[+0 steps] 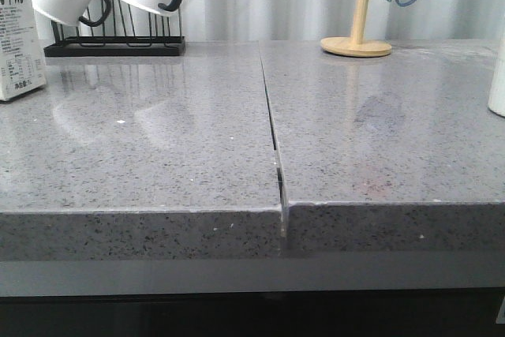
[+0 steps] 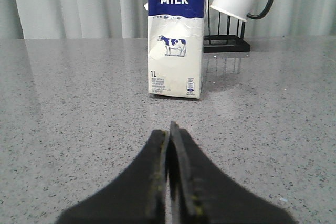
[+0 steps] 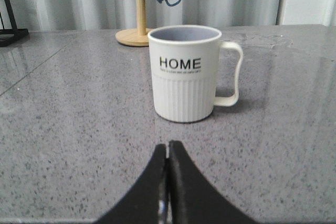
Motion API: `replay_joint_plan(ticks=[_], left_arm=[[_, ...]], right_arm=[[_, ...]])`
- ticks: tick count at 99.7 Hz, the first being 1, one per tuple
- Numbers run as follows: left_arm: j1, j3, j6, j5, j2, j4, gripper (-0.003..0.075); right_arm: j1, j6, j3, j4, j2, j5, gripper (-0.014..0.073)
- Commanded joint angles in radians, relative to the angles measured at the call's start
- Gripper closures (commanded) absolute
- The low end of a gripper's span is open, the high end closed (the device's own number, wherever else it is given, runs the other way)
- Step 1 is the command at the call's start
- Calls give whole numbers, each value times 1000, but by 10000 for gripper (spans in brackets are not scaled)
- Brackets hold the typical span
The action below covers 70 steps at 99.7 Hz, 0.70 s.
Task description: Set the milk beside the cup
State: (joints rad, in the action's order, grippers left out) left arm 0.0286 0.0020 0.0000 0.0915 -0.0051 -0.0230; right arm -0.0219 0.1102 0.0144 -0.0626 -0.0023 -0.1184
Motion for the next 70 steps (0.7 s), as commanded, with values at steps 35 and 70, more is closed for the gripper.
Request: replay_joint_plan(ticks=[35, 70], left_arm=[[-2, 43, -6, -82, -31, -9, 741], [-2, 43, -6, -82, -31, -9, 741]], right_arm=[[7, -4, 319, -13, 464, 1, 649], [23, -4, 319, -13, 812, 361, 107]])
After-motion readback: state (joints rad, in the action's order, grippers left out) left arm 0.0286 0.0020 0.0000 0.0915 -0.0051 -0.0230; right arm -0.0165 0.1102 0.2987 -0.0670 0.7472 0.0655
